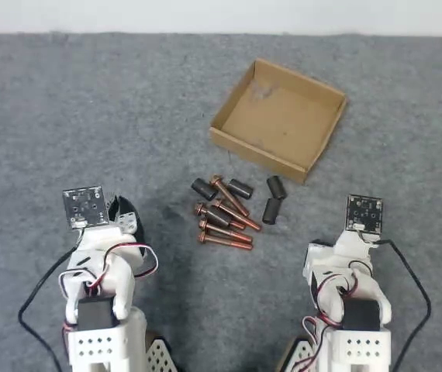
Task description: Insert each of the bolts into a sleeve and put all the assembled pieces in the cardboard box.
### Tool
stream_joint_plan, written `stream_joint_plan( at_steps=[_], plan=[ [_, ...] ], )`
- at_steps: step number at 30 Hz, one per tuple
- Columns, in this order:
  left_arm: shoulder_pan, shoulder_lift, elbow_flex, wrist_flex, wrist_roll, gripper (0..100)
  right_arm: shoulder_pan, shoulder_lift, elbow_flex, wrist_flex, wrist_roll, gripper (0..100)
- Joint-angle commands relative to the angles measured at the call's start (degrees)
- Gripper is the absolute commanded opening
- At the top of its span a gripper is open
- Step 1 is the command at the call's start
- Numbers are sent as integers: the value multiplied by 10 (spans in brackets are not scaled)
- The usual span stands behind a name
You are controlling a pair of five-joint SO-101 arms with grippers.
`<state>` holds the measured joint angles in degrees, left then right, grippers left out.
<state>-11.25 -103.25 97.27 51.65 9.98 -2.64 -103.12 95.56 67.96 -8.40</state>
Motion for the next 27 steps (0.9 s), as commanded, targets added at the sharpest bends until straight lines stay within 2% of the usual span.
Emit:
stream_joint_plan(
  at_steps=[1,5,10,13,17,24,27],
  plan=[
    [4,-8,-7,-5,-4,19,7,-8,10,-31,-5,9],
    [4,-10,-7,41,-4,19,2,-8,10,-58,-4,10],
    [0,-10,-7,44,-4,17,6,-8,10,-180,-3,10],
    [0,-10,-7,54,-4,17,-15,-6,10,-225,4,11],
    [0,-10,-7,55,-4,16,-27,-6,10,-266,100,11],
    [-1,-10,-7,54,-4,16,-29,0,-46,-252,110,10],
    [-1,-10,-7,54,-4,16,-59,0,-72,-245,110,10]
  ],
)
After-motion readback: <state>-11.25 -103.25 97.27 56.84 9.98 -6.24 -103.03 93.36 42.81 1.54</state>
